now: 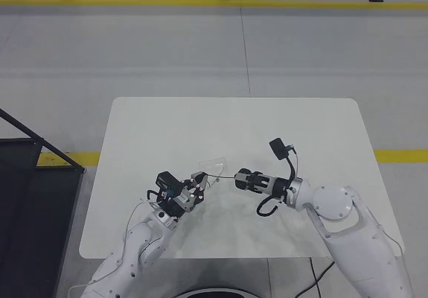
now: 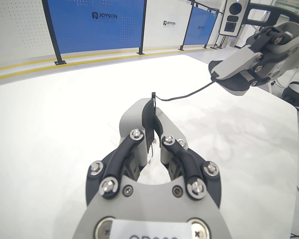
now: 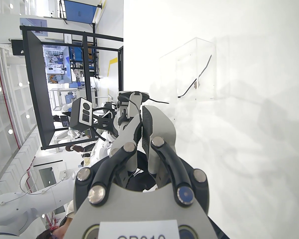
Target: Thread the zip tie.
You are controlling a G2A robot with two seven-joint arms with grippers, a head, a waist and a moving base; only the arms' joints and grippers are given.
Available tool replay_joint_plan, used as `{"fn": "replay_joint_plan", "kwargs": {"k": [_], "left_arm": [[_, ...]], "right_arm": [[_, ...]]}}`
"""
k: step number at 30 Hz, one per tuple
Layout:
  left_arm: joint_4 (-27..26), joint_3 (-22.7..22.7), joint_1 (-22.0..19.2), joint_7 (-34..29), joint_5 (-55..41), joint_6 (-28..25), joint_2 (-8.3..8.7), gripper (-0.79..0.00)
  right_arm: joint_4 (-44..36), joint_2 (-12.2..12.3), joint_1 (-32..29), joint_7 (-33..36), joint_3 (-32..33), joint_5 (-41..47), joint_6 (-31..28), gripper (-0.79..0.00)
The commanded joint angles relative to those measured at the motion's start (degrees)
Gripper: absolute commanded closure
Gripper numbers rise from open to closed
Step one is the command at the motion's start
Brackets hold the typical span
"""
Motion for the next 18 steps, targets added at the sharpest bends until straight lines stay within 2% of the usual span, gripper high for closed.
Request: {"fn": "replay_joint_plan", "kwargs": {"k": [1, 18], "left_arm": [[0.0, 0.0, 0.0, 0.0, 0.0, 0.0, 0.0, 0.0], [0.0, 0.0, 0.0, 0.0, 0.0, 0.0, 0.0, 0.0]], "right_arm": [[0.06, -0.03, 0.01, -0.06, 0.01, 0.55, -0.35, 0.0], [0.08, 0.06, -1.41, -0.67, 1.25, 3.97, -4.48, 0.0]]}}
